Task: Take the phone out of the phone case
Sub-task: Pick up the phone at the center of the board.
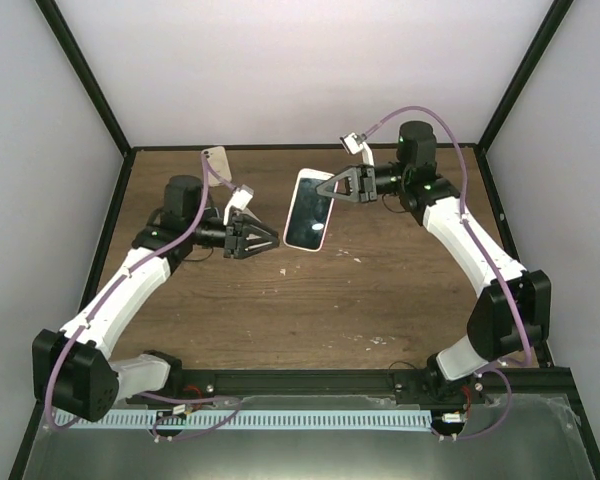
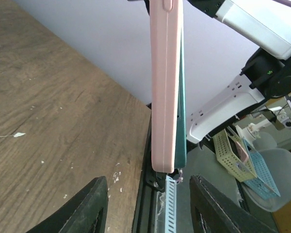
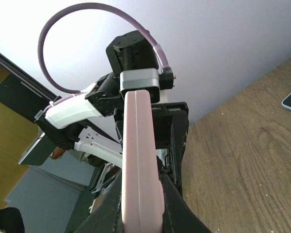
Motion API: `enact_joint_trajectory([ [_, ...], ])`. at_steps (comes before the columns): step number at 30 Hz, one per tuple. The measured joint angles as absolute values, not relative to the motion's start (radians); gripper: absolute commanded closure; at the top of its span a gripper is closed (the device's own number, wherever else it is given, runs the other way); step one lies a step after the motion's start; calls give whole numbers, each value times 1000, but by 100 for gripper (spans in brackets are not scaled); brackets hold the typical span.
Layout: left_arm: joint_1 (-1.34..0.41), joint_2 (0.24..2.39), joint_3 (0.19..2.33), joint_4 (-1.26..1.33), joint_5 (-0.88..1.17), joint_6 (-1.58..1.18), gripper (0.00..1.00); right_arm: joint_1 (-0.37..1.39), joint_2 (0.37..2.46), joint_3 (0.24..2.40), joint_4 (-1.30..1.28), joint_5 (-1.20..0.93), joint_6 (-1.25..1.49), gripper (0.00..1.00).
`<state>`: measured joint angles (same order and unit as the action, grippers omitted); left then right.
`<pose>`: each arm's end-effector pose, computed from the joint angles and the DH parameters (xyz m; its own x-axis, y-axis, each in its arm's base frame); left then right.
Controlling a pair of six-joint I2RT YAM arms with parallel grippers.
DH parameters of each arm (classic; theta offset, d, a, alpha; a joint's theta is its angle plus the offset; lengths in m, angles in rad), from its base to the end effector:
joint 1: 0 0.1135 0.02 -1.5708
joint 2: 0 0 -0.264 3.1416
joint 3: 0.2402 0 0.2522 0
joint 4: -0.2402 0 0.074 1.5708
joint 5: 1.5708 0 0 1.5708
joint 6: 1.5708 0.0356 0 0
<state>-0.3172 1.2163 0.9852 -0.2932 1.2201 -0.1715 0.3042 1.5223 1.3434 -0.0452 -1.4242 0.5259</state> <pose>0.2320 -0.1114 0.3202 -0.6188 0.1414 -0.7727 0.7855 0.0984 -0.6110 0.3102 0.1343 0.3750 -0.6673 -0.1326 -0.7329 -0.7273 -0.0959 0.6796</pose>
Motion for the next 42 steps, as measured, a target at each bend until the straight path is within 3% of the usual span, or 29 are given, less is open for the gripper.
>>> enact_joint_trajectory([
  [25, -361, 1251, 963, -181, 1253, -255, 53, 314, 1499, 1307, 62, -1456, 619, 99],
  [32, -366, 1258, 963, -179, 1259, -254, 47, 314, 1499, 1304, 62, -1459, 619, 99],
  [42, -368, 1258, 963, -180, 1263, -253, 49, 316, 1498, 1304, 60, -1461, 616, 99],
])
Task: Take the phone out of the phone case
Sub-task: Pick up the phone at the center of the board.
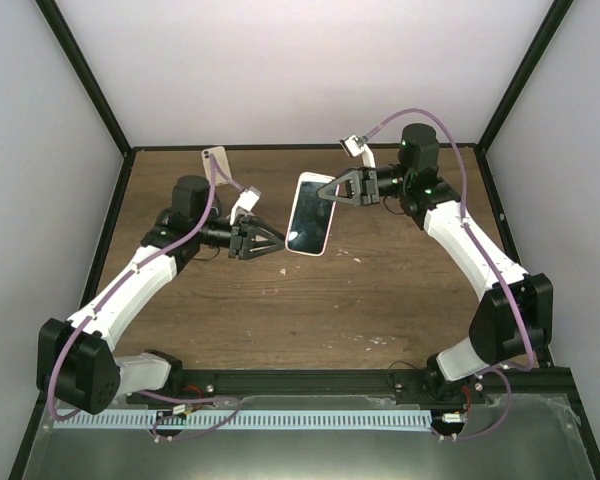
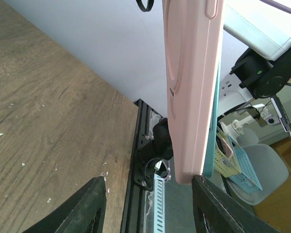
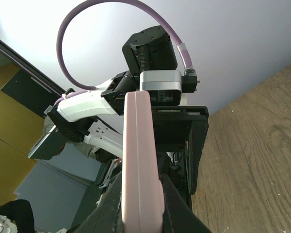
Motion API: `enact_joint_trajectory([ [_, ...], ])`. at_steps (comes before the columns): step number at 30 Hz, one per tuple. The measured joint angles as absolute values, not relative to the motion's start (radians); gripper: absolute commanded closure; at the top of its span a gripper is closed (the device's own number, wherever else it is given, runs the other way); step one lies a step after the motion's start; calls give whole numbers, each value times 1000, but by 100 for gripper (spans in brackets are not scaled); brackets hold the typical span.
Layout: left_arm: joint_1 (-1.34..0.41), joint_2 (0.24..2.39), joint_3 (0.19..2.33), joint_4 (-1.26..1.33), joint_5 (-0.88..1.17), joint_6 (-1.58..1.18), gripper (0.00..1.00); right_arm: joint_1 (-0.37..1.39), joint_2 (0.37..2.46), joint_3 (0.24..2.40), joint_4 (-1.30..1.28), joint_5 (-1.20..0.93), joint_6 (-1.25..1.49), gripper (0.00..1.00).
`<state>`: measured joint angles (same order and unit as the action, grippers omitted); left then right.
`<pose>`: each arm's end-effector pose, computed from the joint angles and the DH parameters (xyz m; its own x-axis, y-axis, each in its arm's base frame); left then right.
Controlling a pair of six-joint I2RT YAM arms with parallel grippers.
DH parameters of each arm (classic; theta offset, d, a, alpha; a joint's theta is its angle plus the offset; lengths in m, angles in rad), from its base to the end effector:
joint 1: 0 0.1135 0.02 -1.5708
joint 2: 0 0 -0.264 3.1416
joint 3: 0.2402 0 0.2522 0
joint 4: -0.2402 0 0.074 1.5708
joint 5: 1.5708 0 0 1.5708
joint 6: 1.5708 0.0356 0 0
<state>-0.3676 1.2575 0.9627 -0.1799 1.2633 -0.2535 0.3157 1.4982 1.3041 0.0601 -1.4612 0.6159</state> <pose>0.2359 -0.1272 0.3121 -0.6386 0.1646 -0.7518 0.7641 0.0197 -0.6448 0.3027 0.1361 0.3780 -0.6642 -0.1505 -0.7322 -0.7187 -0.1408 0.6809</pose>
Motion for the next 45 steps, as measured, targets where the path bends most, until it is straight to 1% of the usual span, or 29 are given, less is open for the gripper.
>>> enact_joint_trajectory([
  [18, -373, 1258, 957, -178, 1269, -250, 49, 318, 1498, 1304, 26, -1458, 577, 99],
  [26, -377, 1258, 957, -181, 1264, -241, 44, 318, 1498, 1304, 24, -1458, 576, 99],
  [32, -380, 1263, 957, -188, 1259, -227, 44, 318, 1498, 1304, 24, -1457, 577, 99],
  [45, -381, 1275, 958, -205, 1234, -197, 37, 318, 1498, 1304, 25, -1438, 584, 99],
])
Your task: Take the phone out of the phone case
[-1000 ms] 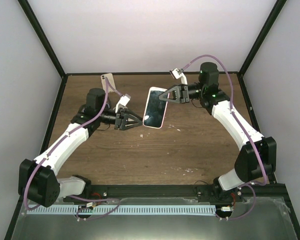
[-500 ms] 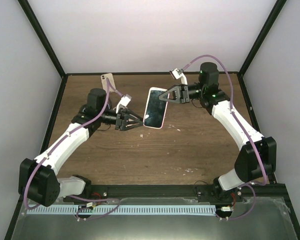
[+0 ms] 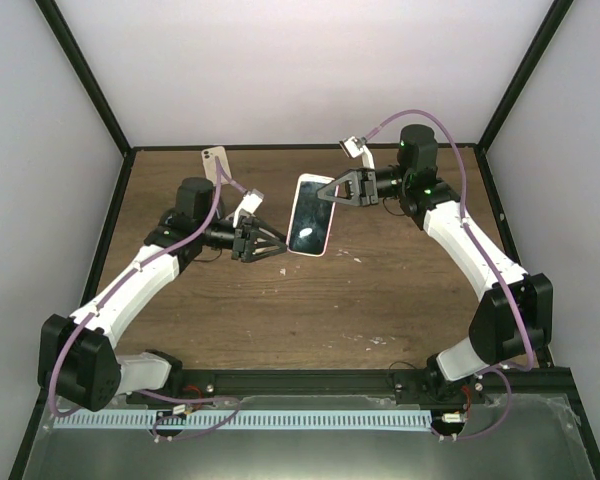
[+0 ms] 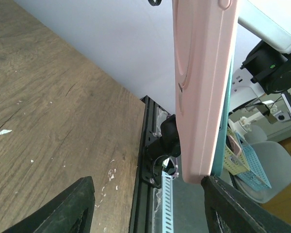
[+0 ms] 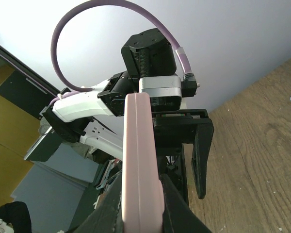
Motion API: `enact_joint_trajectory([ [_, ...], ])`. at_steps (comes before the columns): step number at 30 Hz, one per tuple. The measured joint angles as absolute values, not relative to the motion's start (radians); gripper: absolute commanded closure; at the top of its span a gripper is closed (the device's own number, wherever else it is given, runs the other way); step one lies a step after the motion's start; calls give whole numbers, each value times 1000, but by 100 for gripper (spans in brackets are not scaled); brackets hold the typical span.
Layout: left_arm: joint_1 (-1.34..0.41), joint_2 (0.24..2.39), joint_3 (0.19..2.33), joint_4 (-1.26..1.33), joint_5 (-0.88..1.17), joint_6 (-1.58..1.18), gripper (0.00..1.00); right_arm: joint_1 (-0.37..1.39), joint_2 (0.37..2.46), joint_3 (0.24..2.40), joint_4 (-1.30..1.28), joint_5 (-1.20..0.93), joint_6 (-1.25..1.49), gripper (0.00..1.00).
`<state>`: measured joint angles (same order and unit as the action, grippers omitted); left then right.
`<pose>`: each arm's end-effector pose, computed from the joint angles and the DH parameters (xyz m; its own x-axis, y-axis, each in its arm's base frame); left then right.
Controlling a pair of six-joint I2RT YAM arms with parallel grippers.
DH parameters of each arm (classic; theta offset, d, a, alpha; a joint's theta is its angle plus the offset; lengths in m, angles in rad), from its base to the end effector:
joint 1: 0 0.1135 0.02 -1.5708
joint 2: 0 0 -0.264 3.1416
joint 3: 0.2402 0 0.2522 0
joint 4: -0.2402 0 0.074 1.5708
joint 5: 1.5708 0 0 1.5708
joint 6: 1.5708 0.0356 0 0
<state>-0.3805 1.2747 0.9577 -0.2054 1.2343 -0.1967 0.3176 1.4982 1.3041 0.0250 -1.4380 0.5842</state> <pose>0.2370 -0.1310 0.3039 -0.6267 0.1812 -0.7579 0.7746 0.0389 -0.6313 0.3028 0.1367 0.3752 -0.6681 -0.1427 -0.7303 -0.7206 -0.1206 0.6828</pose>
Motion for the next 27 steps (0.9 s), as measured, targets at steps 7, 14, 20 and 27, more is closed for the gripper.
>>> enact_joint_trajectory([
  [7, -381, 1275, 958, -216, 1230, -182, 32, 318, 1498, 1304, 30, -1436, 589, 99],
  [14, -382, 1279, 958, -231, 1211, -178, 41, 318, 1493, 1272, 94, -1436, 632, 99],
  [20, -386, 1308, 968, -274, 1196, -169, 50, 319, 1491, 1212, 221, -1430, 716, 99],
  [27, -383, 1340, 977, -309, 1187, -155, 53, 319, 1488, 1136, 427, -1417, 874, 99],
])
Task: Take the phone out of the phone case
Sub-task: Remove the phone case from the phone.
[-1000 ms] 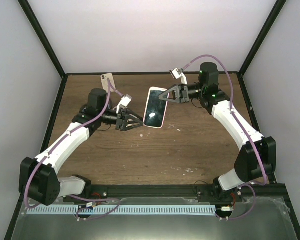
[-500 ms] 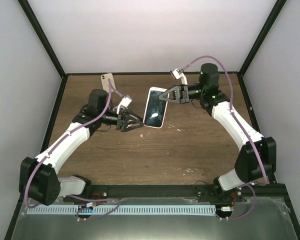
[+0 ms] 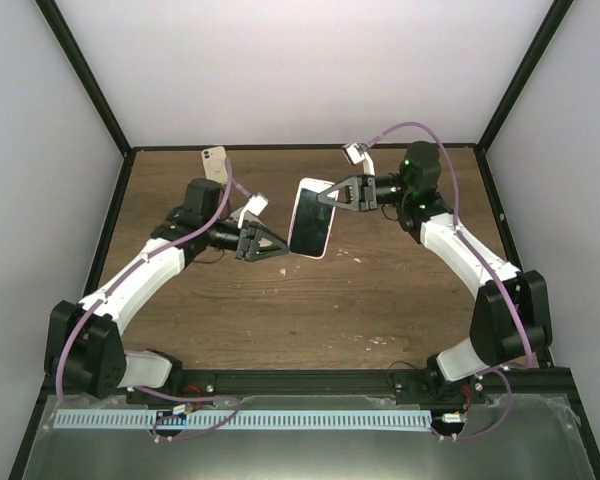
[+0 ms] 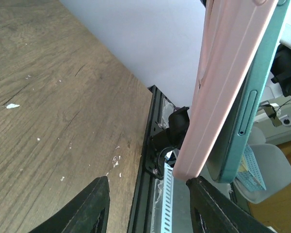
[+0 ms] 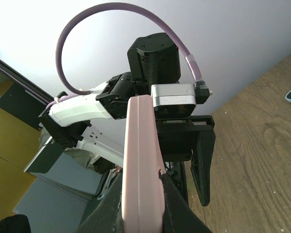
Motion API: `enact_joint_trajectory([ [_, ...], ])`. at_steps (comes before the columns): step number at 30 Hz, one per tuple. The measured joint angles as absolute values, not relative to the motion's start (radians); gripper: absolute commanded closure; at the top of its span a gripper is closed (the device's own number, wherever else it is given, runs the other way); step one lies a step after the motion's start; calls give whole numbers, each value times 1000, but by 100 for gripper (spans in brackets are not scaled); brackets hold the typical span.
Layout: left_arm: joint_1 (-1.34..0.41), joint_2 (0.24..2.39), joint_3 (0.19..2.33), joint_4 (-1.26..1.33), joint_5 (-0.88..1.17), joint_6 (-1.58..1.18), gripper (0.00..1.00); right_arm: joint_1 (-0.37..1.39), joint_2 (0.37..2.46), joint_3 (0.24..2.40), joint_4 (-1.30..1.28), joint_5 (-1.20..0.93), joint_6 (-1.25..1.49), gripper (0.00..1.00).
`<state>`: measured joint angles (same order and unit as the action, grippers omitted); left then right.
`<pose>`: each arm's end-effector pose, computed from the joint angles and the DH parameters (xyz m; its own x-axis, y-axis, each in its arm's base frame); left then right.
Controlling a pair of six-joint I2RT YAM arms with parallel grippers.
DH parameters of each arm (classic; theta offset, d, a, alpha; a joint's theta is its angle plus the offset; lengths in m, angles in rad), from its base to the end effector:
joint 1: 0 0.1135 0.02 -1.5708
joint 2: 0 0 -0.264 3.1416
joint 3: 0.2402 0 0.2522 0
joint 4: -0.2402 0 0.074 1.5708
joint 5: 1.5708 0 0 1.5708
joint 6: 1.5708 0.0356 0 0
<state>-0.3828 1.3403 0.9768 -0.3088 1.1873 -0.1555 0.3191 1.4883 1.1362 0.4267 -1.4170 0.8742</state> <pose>0.2458 -0.1346 0.2851 -0.6966 0.2180 -0.6835 0.7135 0.1112 -0.6918 0.3005 0.1363 0.3544 -0.7092 -0.1105 -0.6963 -0.6855 -0.1230 0.7176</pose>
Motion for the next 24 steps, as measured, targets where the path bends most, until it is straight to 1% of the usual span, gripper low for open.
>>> enact_joint_trajectory([
  [7, -369, 1355, 995, -307, 1218, -162, 53, 321, 1486, 1117, 497, -1394, 907, 99],
  [16, -374, 1371, 997, -248, 1264, -248, 58, 337, 1482, 1153, 269, -1390, 690, 99],
  [24, -380, 1408, 1008, -141, 1306, -344, 58, 352, 1483, 1158, 205, -1390, 628, 99],
])
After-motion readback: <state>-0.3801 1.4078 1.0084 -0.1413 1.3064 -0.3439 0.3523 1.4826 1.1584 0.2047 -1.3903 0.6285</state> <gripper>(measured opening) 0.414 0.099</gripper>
